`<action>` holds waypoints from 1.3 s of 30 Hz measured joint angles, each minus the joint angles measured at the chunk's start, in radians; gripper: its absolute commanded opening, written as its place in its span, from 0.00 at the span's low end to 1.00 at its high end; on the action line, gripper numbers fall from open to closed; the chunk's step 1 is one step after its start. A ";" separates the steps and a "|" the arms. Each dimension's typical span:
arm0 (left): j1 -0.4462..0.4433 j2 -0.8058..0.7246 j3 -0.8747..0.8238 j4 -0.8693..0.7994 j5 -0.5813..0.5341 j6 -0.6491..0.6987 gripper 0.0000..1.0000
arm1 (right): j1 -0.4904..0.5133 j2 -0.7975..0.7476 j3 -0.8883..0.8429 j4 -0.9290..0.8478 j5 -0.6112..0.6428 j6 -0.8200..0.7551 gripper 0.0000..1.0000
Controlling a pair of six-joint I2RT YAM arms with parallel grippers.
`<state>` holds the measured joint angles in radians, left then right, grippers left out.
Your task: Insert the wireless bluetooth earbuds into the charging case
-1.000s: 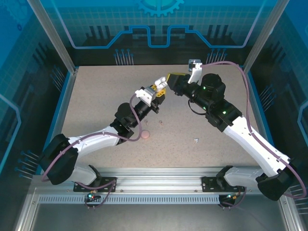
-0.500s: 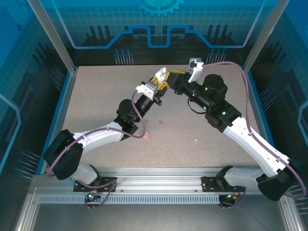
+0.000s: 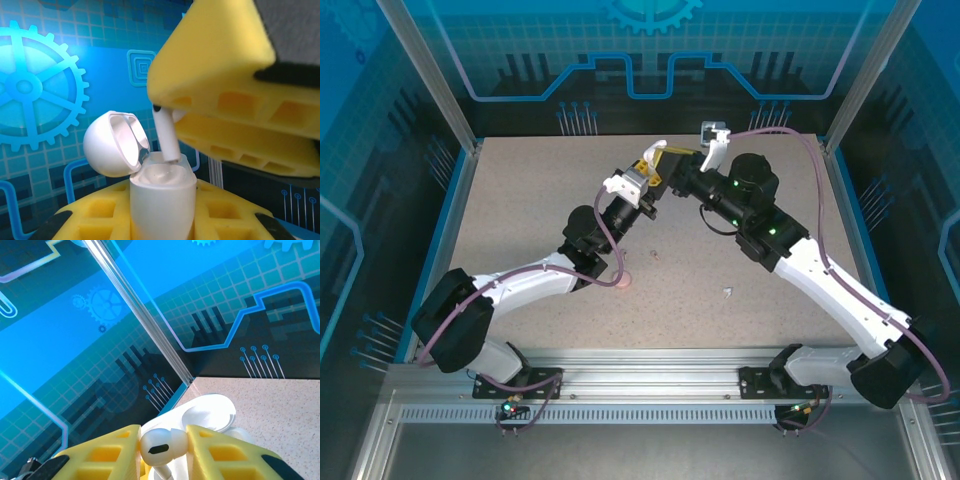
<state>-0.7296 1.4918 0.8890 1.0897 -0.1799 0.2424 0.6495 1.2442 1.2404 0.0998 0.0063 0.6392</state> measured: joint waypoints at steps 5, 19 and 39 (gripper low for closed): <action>0.000 0.000 0.001 0.000 0.000 0.000 0.00 | 0.000 0.006 0.000 0.007 0.000 0.004 0.28; 0.000 0.000 0.001 -0.007 -0.008 -0.004 0.00 | 0.000 0.018 -0.009 0.023 -0.008 0.008 0.27; 0.000 0.004 0.001 -0.038 -0.011 -0.004 0.00 | 0.001 0.011 -0.037 0.022 -0.016 -0.024 0.27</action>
<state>-0.7296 1.4956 0.8898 1.0515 -0.1913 0.2382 0.6502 1.2556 1.2037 0.1219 -0.0097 0.6155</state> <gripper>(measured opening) 0.224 0.269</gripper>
